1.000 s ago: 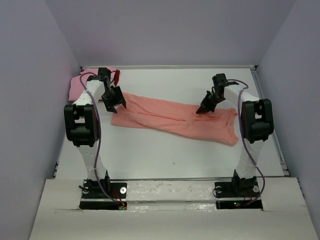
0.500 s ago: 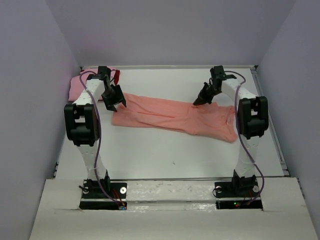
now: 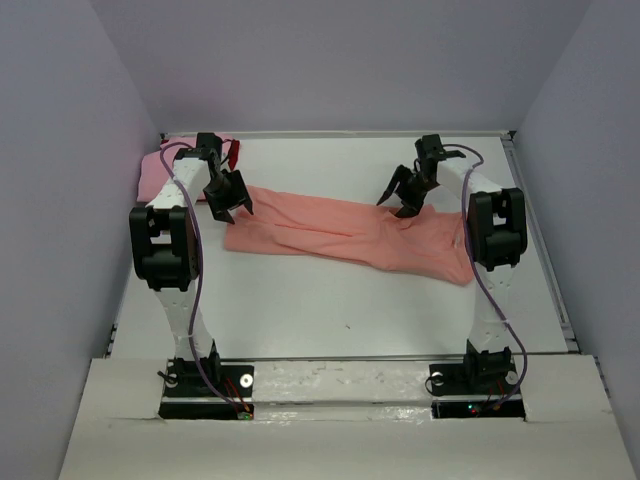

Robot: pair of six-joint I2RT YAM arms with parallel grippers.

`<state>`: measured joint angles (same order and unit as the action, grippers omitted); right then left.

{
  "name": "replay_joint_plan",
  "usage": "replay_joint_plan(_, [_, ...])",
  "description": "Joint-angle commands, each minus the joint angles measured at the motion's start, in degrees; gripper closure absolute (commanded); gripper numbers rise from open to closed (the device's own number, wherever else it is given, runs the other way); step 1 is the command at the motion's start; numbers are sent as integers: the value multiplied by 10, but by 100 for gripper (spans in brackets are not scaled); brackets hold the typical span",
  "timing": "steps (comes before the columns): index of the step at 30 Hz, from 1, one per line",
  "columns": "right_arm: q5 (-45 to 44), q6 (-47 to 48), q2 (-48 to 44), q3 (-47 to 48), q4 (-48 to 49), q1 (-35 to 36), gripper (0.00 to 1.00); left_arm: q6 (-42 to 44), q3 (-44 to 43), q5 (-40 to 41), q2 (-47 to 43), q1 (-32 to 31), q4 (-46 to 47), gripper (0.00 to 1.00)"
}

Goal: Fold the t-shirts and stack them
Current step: Fold the other side of the tshirt into a rectangle

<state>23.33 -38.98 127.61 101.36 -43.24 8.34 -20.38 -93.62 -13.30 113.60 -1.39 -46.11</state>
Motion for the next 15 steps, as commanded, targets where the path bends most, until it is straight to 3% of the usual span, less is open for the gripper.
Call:
replay_joint_plan(1, [-17, 23, -36, 39, -2, -2, 32, 9, -11, -9, -7, 3, -9, 34])
replay_joint_plan(15, [-25, 72, -118, -11, 9, -74, 33, 11, -4, -17, -11, 3, -5, 34])
